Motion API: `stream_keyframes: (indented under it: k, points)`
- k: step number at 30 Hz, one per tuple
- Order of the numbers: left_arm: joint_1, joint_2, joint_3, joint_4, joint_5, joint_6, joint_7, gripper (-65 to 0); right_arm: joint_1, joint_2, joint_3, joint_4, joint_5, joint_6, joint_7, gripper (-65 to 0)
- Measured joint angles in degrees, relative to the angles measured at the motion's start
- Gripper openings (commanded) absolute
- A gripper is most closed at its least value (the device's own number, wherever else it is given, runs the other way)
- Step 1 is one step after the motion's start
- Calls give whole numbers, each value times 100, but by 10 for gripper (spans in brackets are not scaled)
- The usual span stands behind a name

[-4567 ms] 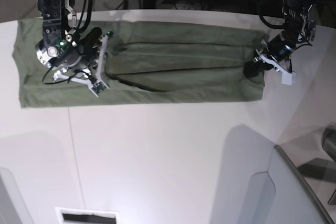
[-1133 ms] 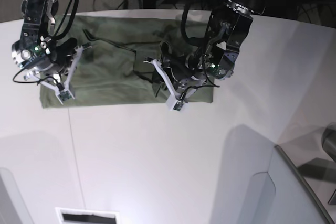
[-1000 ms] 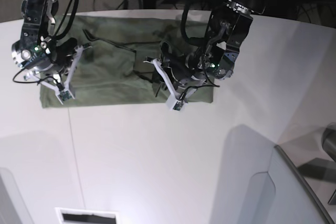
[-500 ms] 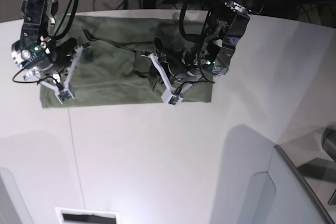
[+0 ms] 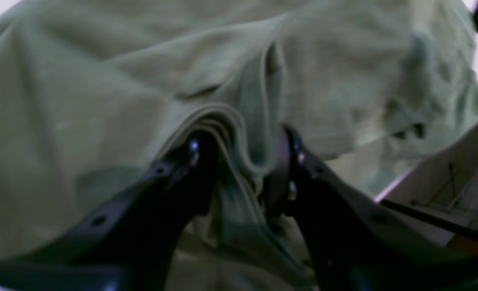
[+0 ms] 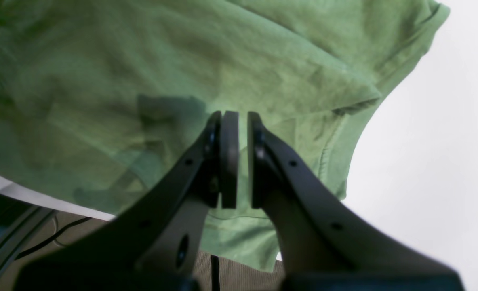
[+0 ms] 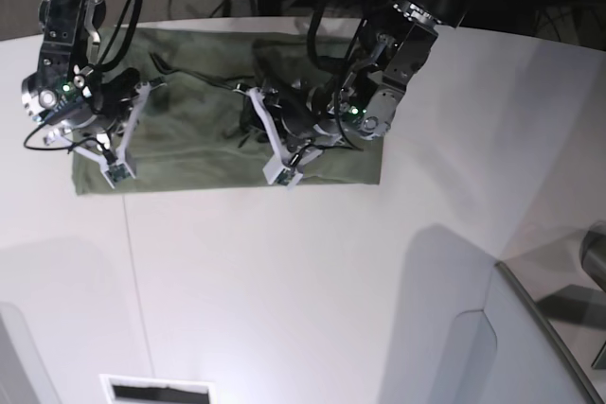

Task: Layout the t-shirt on the table in an organized manner, then fold the t-shirt properly
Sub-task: 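Lower the folded end onto the shirt and open the left gripper, then raise the left gripper away from the shirt and release the right gripper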

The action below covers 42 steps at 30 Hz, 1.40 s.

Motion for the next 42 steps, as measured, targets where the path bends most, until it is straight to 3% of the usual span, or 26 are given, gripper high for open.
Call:
stream_keyframes:
  k: [8,17,25,29,30,32,34,38,42]
  points:
    - [-9,157,61,9,20,2,4,-448,2,0,0,0,2,0,2,-606]
    - [-431,297,704,-195,-7,-15,-24,-448,13,2,-26,0,0,0,-2,-606]
    - [-809,509,654,-516,13,0,26,-454,9,13,-26,0,2,0,0,-605]
    - [-918,398,647,407,-44,-11,26,-471,9,11,-26,0,0,0,-2,-605]
    - [-907,343,699,608,-68,-20,63,-510,7,11,-26,0,2,0,-2,-605]
    - [-708,275,632,925,-24,-20,516,-650,9,15,-26,0,-2,0,-2,-605]
    - [-356,173,422,1128,-13,-20,949,-650,7,13,-26,2,-2,0,-2,-605]
    - [470,-212,-706,1655,-13,-15,966,-650,11,22,-11,2,-4,0,-2,-605]
    - [789,-662,-1397,1843,129,492,914,-650,15,28,-17,-2,2,2,0,-603]
